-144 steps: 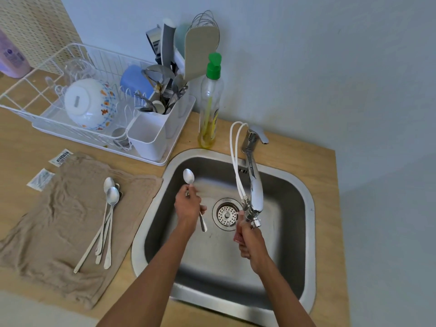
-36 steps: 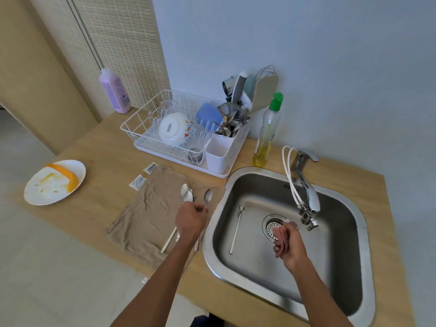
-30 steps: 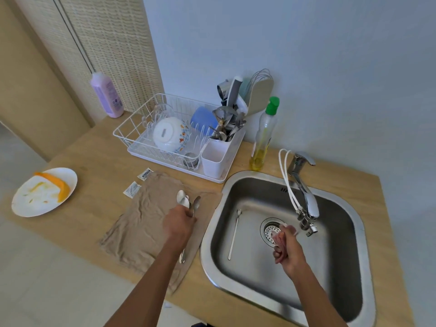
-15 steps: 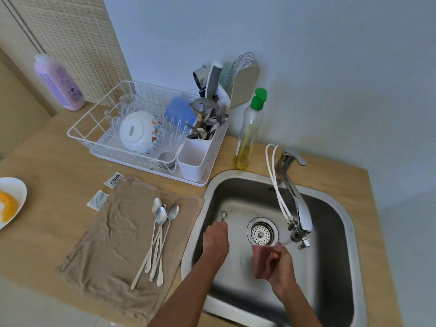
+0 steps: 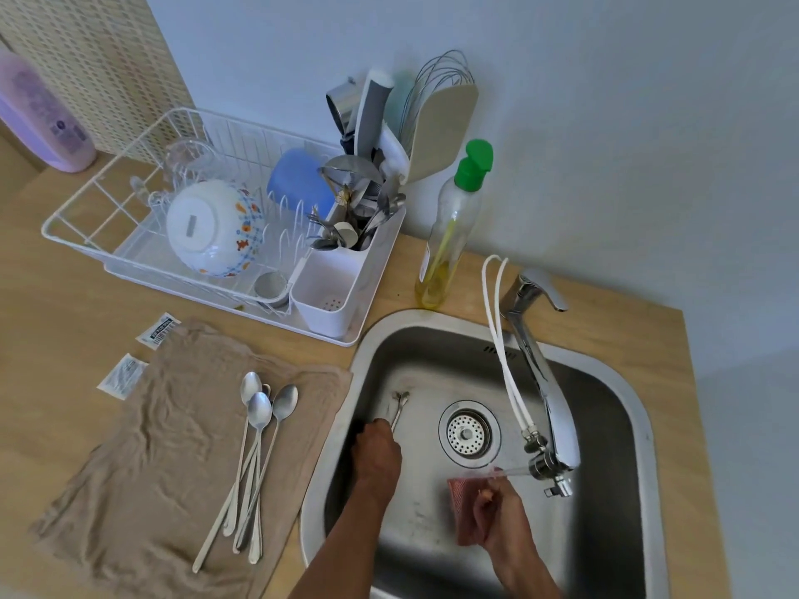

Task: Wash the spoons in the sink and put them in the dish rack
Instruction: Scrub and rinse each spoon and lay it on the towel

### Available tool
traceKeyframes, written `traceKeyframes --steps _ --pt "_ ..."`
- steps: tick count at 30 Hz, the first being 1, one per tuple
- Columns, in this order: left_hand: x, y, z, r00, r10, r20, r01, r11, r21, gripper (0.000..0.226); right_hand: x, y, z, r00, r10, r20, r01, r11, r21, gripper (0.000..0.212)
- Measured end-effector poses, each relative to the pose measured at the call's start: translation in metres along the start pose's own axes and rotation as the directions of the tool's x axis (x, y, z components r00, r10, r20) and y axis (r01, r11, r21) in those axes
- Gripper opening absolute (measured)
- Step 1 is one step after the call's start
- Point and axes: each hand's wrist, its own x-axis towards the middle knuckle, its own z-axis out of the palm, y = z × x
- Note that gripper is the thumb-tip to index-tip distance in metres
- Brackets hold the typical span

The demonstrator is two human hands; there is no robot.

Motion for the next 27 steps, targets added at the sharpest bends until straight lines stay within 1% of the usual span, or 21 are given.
traceKeyframes --steps 2,4,6,8,9,11,13,14,15,16,19,21,23,24,25,26,27 --pt "0.002 0.000 0.001 1.000 0.009 -0.007 -0.009 1.000 -0.020 0.019 -0.001 -0.001 0.002 1.000 0.007 -0.016 -0.007 1.000 -0.017 0.020" --pt "0.001 -0.002 0.002 0.999 0.042 -0.008 -0.042 0.999 0.012 0.021 -0.005 -0.001 0.005 1.000 0.004 0.002 -0.004 1.000 0.000 0.018" --pt "0.000 -0.006 0.003 0.994 0.106 -0.022 -0.104 0.993 0.047 0.022 -0.007 0.000 0.007 1.000 -0.026 0.016 0.026 0.999 0.018 0.017" --pt "-0.004 -0.009 0.002 0.981 0.191 -0.037 -0.191 0.982 0.015 0.018 -0.008 0.000 0.007 0.997 -0.058 0.046 0.056 0.997 0.048 0.019" --pt "-0.009 -0.011 0.000 0.975 0.217 -0.049 -0.219 0.975 -0.031 0.013 -0.010 -0.001 0.009 0.996 -0.065 0.065 0.062 0.996 0.059 0.020" --pt "-0.020 -0.015 -0.004 0.967 0.243 -0.072 -0.253 0.942 -0.222 0.003 -0.016 -0.001 0.013 0.992 -0.071 0.107 0.066 0.997 0.051 0.020" --pt "-0.034 -0.019 -0.010 0.963 0.266 -0.039 -0.255 0.857 -0.448 0.009 -0.022 0.000 0.020 0.986 -0.086 0.140 0.078 0.995 0.062 0.021" --pt "-0.042 -0.020 -0.013 0.957 0.288 -0.003 -0.248 0.818 -0.519 0.008 -0.025 0.000 0.022 0.984 -0.101 0.150 0.093 0.994 0.061 0.022" --pt "-0.050 -0.021 -0.015 0.950 0.312 0.018 -0.252 0.798 -0.548 0.006 -0.030 0.000 0.026 0.980 -0.120 0.158 0.113 0.992 0.052 0.023" --pt "-0.055 -0.022 -0.016 0.944 0.330 0.020 -0.265 0.791 -0.552 0.005 -0.033 0.000 0.029 0.976 -0.134 0.173 0.129 0.991 0.040 0.023" --pt "-0.069 -0.025 -0.018 0.937 0.347 0.044 -0.273 0.803 -0.530 0.010 -0.035 0.003 0.036 0.954 -0.167 0.248 0.146 0.984 0.101 0.024" --pt "-0.074 -0.028 -0.019 0.929 0.359 0.094 -0.265 0.818 -0.511 0.018 -0.037 0.003 0.041 0.942 -0.183 0.283 0.153 0.980 0.125 0.023" --pt "-0.080 -0.031 -0.022 0.914 0.377 0.152 -0.274 0.848 -0.453 0.026 -0.041 0.003 0.047 0.923 -0.194 0.331 0.164 0.980 0.116 0.020" --pt "-0.083 -0.032 -0.023 0.910 0.381 0.165 -0.284 0.861 -0.423 0.029 -0.043 0.004 0.048 0.913 -0.201 0.356 0.191 0.980 0.064 0.017" --pt "-0.085 -0.033 -0.025 0.909 0.384 0.163 -0.297 0.870 -0.395 0.030 -0.045 0.007 0.050 0.901 -0.209 0.381 0.241 0.970 -0.038 0.016" --pt "-0.086 -0.032 -0.027 0.910 0.387 0.151 -0.312 0.877 -0.365 0.031 -0.044 0.009 0.049 0.893 -0.232 0.387 0.321 0.929 -0.184 0.018" --pt "-0.089 -0.033 -0.031 0.909 0.393 0.136 -0.333 0.883 -0.330 0.030 -0.046 0.011 0.048 0.876 -0.272 0.398 0.410 0.855 -0.318 0.020"
